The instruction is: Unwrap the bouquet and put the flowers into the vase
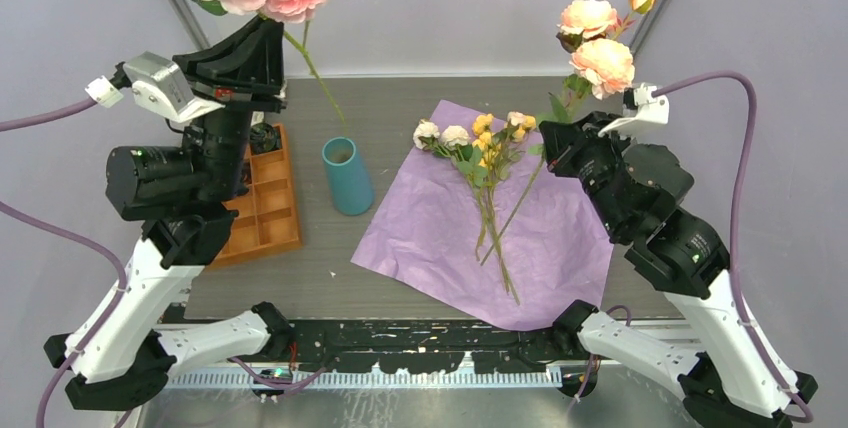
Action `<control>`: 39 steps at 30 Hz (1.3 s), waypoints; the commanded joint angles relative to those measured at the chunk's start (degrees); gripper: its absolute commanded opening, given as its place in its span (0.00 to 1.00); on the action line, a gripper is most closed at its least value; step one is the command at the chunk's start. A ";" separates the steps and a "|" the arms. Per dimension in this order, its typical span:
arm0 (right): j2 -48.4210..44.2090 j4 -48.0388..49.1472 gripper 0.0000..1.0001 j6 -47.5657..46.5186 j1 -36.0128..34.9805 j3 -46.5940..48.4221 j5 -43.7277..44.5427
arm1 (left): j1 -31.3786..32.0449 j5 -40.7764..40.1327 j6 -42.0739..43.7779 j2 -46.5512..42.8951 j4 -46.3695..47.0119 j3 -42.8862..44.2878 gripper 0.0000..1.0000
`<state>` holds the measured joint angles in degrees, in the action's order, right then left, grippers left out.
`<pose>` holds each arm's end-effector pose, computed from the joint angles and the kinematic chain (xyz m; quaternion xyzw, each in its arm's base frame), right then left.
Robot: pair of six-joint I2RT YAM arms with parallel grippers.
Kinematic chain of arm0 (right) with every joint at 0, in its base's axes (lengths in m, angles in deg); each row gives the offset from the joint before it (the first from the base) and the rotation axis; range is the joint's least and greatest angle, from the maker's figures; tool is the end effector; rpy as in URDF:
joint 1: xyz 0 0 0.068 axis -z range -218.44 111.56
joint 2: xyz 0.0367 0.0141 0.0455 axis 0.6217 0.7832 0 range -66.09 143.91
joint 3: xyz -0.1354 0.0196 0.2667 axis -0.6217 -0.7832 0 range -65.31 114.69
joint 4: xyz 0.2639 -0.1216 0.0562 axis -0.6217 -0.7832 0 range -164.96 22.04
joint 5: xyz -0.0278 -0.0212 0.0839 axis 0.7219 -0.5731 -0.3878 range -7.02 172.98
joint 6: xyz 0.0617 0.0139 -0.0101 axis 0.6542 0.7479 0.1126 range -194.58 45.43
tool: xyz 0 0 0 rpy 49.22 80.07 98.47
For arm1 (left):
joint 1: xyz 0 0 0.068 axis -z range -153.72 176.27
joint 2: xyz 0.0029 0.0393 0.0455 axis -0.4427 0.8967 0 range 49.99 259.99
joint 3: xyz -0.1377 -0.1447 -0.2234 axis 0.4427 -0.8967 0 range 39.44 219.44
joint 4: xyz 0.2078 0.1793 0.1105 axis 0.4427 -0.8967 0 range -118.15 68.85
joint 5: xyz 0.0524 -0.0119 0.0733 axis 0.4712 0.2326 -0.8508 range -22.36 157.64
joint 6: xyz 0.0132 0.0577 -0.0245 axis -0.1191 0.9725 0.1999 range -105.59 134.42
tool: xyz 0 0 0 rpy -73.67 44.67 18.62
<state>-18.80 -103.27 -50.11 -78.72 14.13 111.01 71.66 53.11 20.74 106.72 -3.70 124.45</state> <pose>0.1266 0.0766 0.5220 0.0679 0.7209 0.2085 0.6575 0.1245 -0.1084 0.6309 0.0576 0.3874 -0.2623 0.8819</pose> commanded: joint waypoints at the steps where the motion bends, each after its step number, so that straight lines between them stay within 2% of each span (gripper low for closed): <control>1: 0.62 4.86 0.01 1.16 0.14 0.21 -1.34 | -0.03 -4.06 8.31 -0.96 3.63 -0.50 0.07; 10: 2.16 5.79 0.01 1.93 0.11 0.50 -3.04 | -0.02 -9.03 12.16 -4.17 7.39 -7.67 0.06; 20: 2.28 5.98 0.01 2.40 0.14 0.38 -3.76 | -0.03 -11.70 8.88 -8.66 11.81 -17.53 0.06; 31: 2.02 6.30 0.01 2.34 0.13 -0.11 -3.38 | -0.03 -7.71 8.77 -3.74 8.59 -7.45 0.06; 36: 2.06 5.87 0.01 2.03 0.11 -0.01 -3.18 | -0.02 -8.18 8.21 -2.89 8.68 -7.92 0.06; 39: 1.63 6.03 0.01 1.83 0.11 -0.31 -2.82 | -0.05 -10.04 8.11 -3.32 10.16 -11.35 0.06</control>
<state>-16.22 -100.91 -48.27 -78.72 13.54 107.69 71.66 44.63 29.64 103.73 2.38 115.21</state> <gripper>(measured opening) 0.093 0.077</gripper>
